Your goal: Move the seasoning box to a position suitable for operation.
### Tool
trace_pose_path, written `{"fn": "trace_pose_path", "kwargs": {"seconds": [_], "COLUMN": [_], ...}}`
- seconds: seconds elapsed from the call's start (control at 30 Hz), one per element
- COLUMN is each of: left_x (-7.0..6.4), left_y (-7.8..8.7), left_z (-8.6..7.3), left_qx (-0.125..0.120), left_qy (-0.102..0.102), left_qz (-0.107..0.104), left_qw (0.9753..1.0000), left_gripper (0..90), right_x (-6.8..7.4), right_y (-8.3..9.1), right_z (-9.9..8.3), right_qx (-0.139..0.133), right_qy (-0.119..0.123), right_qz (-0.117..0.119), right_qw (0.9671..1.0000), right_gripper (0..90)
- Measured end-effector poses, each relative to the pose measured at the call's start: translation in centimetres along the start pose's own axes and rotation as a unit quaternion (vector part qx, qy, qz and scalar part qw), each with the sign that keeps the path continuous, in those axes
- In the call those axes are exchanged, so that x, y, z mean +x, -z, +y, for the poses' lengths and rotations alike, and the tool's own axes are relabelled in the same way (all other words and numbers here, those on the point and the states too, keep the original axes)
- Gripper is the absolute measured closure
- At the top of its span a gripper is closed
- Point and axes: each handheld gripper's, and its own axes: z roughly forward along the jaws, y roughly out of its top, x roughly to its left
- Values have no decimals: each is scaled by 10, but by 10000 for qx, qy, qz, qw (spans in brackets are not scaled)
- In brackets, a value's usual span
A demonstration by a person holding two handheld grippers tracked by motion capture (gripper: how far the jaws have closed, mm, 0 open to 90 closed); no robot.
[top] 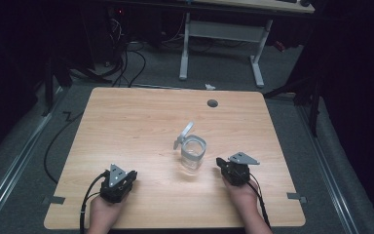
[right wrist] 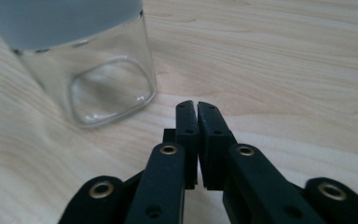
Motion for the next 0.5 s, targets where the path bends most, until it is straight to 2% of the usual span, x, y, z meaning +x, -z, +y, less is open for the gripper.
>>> {"fn": "trace_pose_path", "kwargs": {"seconds": [0.03,0.17,0.3,0.4,0.5], "left_x": [0,0,-3,-4,-5], "left_y": [1,1,2,3,3], "left_z": [2,2,0,0,-2], "left_qx": [-30,-64,-64,-63,-18], "left_qy": [89,102,78,108,120], "left_qz": [-26,-22,-54,-74,-108], "left_qw": [10000,9999,9999,9999,9999], "left_gripper": [843,825,823,823,826], "right_x": [0,2,6,6,8], "right_y": [-5,-10,-26,-31,-38], "right_z": [5,13,30,36,43], "right_qx": [-32,-77,-161,-195,-253], "right_qy": [27,79,193,205,276], "right_qz": [-10,9,11,29,129], "right_qw": [10000,9999,9997,9996,9992], "right_gripper": [900,900,900,900,900]}}
